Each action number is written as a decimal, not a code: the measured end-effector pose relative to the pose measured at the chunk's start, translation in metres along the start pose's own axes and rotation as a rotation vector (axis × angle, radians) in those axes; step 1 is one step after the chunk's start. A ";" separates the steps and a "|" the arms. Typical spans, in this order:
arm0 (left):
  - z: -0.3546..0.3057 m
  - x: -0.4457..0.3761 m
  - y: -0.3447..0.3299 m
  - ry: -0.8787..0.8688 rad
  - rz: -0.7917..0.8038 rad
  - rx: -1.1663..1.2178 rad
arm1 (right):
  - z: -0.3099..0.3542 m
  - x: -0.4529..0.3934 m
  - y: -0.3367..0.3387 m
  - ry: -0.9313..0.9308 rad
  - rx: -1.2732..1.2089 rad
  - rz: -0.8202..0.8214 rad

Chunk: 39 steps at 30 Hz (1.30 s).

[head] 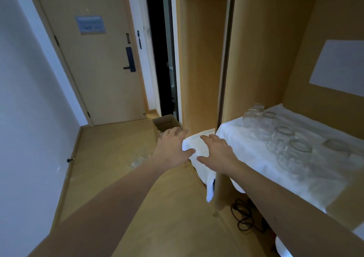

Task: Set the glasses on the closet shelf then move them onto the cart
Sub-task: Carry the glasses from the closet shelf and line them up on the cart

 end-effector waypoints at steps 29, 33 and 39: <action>-0.052 -0.204 -0.098 -0.634 0.209 0.229 | -0.073 -0.092 0.004 -0.601 0.169 -0.186; -0.079 -0.206 -0.114 -0.717 0.236 0.277 | -0.092 -0.077 0.008 -0.700 0.178 -0.202; -0.123 -0.205 -0.138 -0.823 0.283 0.339 | -0.125 -0.058 0.018 -0.817 0.192 -0.242</action>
Point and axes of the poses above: each hand's wrist, its own x-axis away from the middle knuckle, its own y-axis out of the back of the hand, z = x × y, the point moved 4 cm from there along -x, towards the middle knuckle, and after that the axes turned 11 degrees about -z, right-handed, at the moved point
